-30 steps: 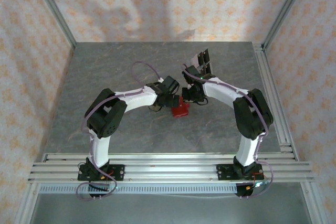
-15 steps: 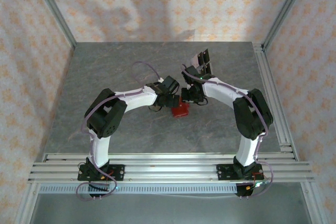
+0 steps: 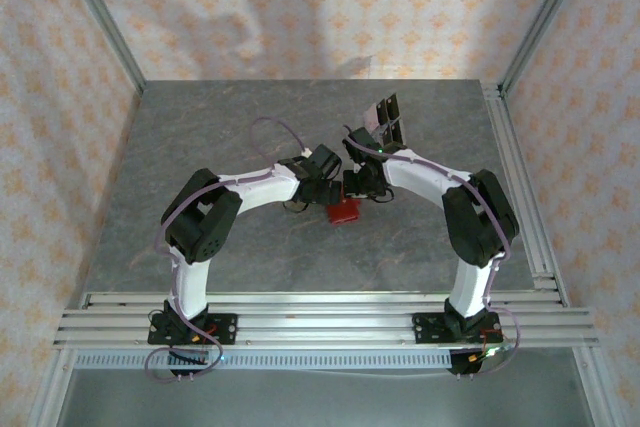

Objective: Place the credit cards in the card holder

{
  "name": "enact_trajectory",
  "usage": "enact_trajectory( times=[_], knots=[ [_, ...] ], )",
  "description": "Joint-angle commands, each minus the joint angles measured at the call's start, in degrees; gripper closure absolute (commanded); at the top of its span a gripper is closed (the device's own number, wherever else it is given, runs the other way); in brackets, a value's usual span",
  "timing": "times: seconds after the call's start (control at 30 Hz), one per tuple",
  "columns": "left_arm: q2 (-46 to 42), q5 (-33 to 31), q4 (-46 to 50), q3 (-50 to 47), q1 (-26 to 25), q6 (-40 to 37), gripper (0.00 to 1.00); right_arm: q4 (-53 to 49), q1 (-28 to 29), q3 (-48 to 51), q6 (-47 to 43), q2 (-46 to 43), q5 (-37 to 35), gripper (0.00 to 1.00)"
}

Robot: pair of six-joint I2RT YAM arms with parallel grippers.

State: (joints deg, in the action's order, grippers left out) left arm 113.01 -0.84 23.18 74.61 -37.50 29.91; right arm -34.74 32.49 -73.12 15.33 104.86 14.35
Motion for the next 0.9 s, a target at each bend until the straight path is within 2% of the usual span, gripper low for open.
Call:
enact_trajectory(
  times=[0.0,0.1,0.43,0.6,0.73,0.87],
  knots=[
    [-0.5,-1.5,2.5,-1.1,0.3,-1.0,0.03,-2.1,0.3,-1.6,-0.8,1.2,-2.3,0.76],
    [-0.6,-1.6,2.5,-1.2,0.3,-1.1,0.03,-2.1,0.2,-1.7,-0.9,1.0,-2.4,0.80],
    [-0.5,-1.4,2.3,-1.3,0.3,-1.1,0.03,-2.3,0.2,-2.3,-0.8,0.2,-2.8,0.81],
    [-0.6,-1.4,2.4,-1.3,0.3,-1.1,0.03,-2.6,0.2,-2.9,-1.0,0.8,-2.8,0.87],
    [-0.4,-1.4,2.2,-1.3,0.3,-1.1,0.03,-2.6,0.2,-2.9,-1.0,0.7,-2.6,0.99],
    [-0.4,-1.3,2.3,-1.4,0.3,-1.1,0.03,-2.8,0.1,-2.9,-1.1,0.7,-2.3,1.00]
  ],
)
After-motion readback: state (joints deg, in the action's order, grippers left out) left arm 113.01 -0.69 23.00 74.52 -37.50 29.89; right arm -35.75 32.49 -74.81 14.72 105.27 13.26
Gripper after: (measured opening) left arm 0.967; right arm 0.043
